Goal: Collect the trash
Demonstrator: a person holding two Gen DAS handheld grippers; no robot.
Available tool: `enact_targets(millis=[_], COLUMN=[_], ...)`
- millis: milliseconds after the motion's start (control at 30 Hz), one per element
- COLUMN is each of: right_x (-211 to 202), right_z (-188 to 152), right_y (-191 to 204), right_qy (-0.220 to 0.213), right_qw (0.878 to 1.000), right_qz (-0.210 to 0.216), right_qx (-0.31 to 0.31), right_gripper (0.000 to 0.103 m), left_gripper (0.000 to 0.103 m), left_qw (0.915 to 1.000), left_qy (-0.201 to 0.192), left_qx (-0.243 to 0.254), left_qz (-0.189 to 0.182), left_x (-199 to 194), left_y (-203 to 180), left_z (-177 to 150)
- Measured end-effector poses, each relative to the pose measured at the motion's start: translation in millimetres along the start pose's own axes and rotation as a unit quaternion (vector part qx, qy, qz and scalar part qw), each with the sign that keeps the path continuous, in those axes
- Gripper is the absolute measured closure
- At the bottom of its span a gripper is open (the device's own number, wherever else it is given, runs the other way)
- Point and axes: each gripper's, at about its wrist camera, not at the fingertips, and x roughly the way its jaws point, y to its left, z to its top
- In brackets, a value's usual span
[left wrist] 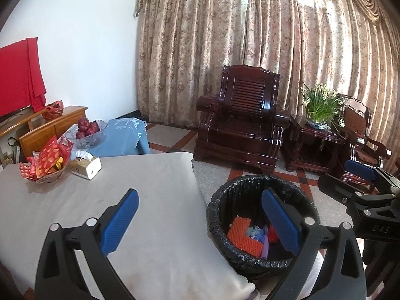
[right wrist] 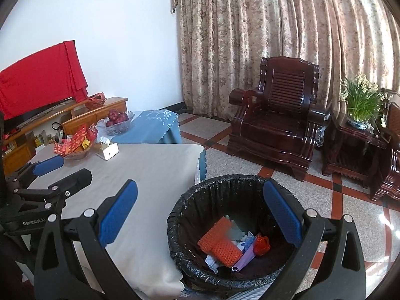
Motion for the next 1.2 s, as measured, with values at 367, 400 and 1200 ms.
enact_targets(millis=[367, 400, 1200], right_x=[2.5, 2.2, 2.9], right_z=[2.4, 2.2, 2.4], right_y=[4.3, 4.3, 4.9], right_qy=[-0.001, -0.002, -0.001], right_qw=[1.000, 1.000, 1.000], right_qz=[0.001, 0.001, 0.001], right_qx=[-0.004, -0.004, -0.004], right_gripper=[0.005, 0.005, 0.005], left_gripper=[0.006, 0.006, 0.006], left_qw=[1.0000, 1.0000, 1.0000], left_qy=[-0.001, 0.000, 0.004], left_qx=[0.000, 0.000, 0.001], left_qz=[0.000, 0.000, 0.002], left_x=[-1.7, -1.6, -0.8], left_y=[0.8, 0.8, 1.6], left_z=[-0.1, -0.2, -0.9])
